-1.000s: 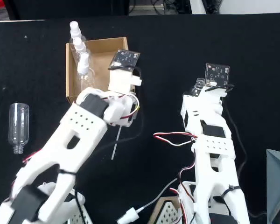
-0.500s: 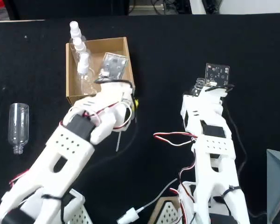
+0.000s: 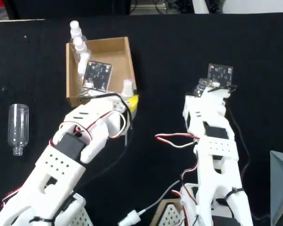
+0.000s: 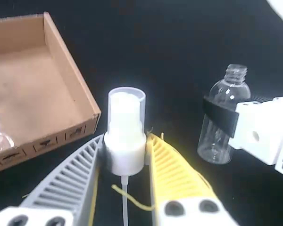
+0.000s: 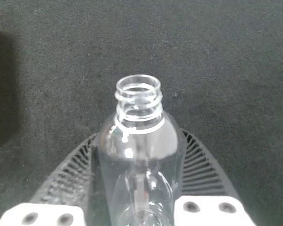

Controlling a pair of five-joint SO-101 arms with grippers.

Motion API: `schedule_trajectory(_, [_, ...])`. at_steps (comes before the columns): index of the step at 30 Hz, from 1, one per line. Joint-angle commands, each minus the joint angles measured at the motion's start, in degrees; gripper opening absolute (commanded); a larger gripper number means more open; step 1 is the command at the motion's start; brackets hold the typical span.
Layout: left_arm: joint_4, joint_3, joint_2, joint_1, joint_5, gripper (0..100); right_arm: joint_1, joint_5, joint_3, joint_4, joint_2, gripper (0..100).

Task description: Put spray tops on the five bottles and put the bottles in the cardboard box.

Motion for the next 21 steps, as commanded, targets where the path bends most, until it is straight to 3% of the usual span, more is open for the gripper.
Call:
schedule_trajectory(1, [-3.96,0.66,-3.96,-0.57,0.7,3,1.23,0.62,-0.75,-1.23,-3.12,11.6])
schedule_trajectory(5, [-7.3,3.03,-6.07,-1.36,1.32,3,1.49,0.62,-0.75,-1.05,-4.35,11.6])
schedule_trajectory(9, [-10.73,4.44,-7.74,-6.11,6.42,3,1.32,0.62,-0.84,4.66,-10.15,11.6])
schedule_trajectory(21, [-11.08,4.35,-8.26,-8.84,9.05,3,-1.58,0.62,0.75,7.12,-15.96,11.6])
